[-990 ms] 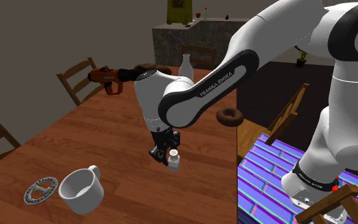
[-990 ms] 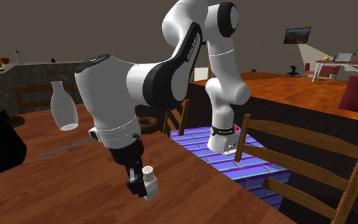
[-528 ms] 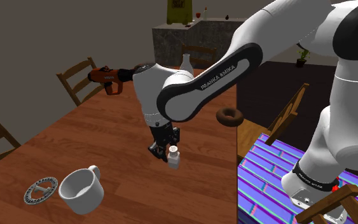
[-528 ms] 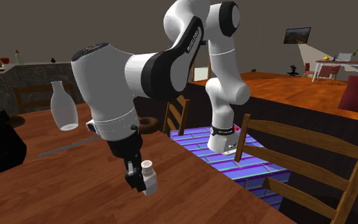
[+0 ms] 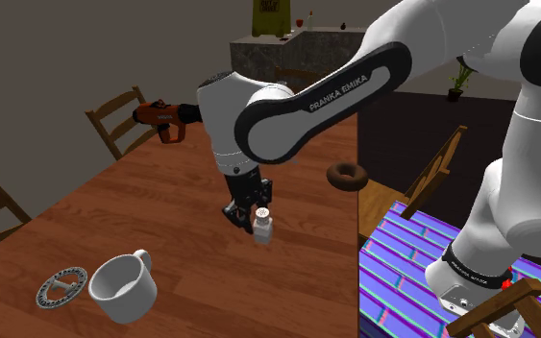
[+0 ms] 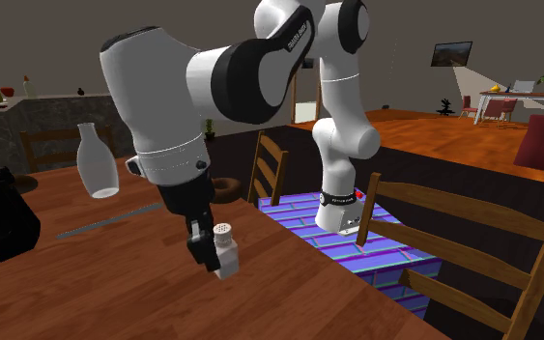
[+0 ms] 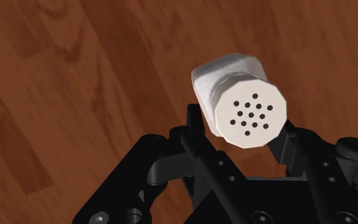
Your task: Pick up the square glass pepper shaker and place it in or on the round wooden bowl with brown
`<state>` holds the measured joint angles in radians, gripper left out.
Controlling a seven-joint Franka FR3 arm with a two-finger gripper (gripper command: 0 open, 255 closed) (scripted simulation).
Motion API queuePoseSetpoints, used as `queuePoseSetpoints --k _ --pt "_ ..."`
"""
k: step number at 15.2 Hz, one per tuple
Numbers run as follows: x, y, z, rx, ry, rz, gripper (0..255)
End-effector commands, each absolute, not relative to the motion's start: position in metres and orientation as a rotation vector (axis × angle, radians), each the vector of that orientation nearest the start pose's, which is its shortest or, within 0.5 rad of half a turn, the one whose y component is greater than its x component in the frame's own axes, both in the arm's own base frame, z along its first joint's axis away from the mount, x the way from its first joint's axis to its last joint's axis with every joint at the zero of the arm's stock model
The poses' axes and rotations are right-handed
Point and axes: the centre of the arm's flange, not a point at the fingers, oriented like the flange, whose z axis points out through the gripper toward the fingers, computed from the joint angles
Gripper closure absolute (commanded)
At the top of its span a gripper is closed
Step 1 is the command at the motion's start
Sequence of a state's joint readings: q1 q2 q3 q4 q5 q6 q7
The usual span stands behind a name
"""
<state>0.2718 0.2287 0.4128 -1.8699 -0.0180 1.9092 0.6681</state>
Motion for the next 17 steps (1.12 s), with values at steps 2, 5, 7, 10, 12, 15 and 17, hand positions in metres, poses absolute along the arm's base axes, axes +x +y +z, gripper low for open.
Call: queuePoseSetpoints --k 2,5,7,10,12,15,17 --pt "0.465 0.365 0.406 -3.176 -0.035 0.287 255" --pt "0.465 0.365 0.421 -3.176 -0.035 0.287 255" --pt "0.465 0.365 0.432 -3.176 -0.035 0.287 255" --pt "0.465 0.365 0.448 -3.176 -0.035 0.287 255" --pt "0.464 0.352 0.448 -3.176 -0.035 0.287 255" --pt "0.463 0.312 0.448 -3.176 -0.035 0.287 255" --pt "0.463 0.286 0.449 -3.176 -0.035 0.287 255"
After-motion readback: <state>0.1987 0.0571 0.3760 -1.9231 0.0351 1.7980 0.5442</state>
